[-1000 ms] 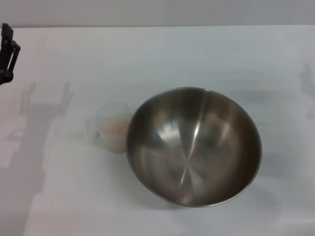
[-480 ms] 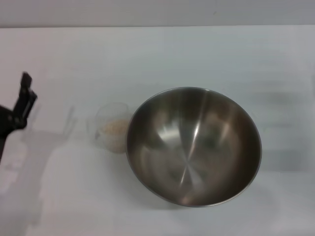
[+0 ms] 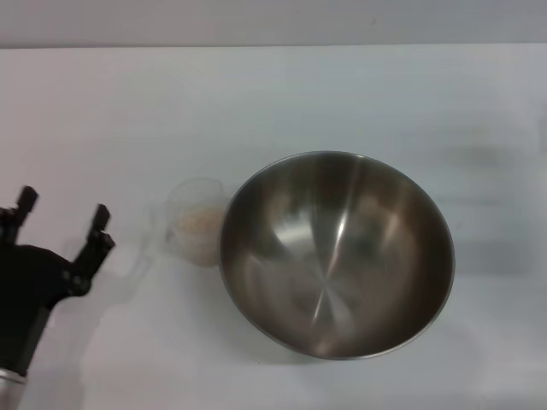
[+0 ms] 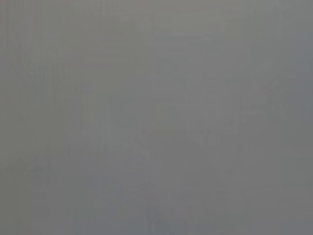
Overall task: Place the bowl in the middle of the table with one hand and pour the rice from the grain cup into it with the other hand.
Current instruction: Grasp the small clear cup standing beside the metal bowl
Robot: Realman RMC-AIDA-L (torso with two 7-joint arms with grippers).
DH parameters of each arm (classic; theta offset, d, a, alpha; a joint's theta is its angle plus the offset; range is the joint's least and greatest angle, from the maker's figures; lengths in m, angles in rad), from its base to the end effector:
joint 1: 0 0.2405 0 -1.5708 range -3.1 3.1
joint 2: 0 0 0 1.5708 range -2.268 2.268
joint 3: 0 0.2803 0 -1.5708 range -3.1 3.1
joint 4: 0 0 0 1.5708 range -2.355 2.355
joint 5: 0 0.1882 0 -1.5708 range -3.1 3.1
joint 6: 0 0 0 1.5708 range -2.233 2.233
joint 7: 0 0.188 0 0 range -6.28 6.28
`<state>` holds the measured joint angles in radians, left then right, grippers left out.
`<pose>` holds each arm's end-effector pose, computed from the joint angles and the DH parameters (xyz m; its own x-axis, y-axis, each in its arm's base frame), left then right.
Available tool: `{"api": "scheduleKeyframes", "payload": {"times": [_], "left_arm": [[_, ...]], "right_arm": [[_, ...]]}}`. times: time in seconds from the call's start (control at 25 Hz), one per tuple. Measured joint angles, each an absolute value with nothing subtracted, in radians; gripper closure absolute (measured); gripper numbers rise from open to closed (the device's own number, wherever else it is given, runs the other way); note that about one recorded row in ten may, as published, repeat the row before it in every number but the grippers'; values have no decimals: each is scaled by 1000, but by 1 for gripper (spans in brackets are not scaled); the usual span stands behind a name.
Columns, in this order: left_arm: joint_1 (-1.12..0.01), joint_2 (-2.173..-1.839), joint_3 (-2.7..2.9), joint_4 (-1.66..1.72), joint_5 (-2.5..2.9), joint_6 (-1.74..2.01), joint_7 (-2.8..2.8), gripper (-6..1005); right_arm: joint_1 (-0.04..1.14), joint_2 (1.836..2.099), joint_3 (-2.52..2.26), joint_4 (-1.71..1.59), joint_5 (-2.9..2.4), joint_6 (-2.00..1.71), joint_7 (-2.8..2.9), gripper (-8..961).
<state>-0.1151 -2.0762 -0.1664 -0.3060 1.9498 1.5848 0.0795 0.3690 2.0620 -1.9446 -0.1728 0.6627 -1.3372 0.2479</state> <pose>-0.3131 0.2299 -0.0509 0.7268 -0.1652 0.6667 0.6121 -0.2846 -0.7378 0.3388 0.3566 0.0461 0.6078 0.2416 -0.7564 -0.7799 0.0024 -0.6259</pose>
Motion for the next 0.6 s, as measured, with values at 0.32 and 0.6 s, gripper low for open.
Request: {"api": "scheduleKeyframes", "payload": {"times": [0.32,0.6], "left_arm": [[-124,-2078,-113,-335,1950,1496,79,138],[-144,-2079,-101,-356,1951,1426,78,139]], "right_arm": [[393,2057,-1943,-156,663,-1324,246,506],[395,2055,-1943,-155,663,-1315,246,506]]}}
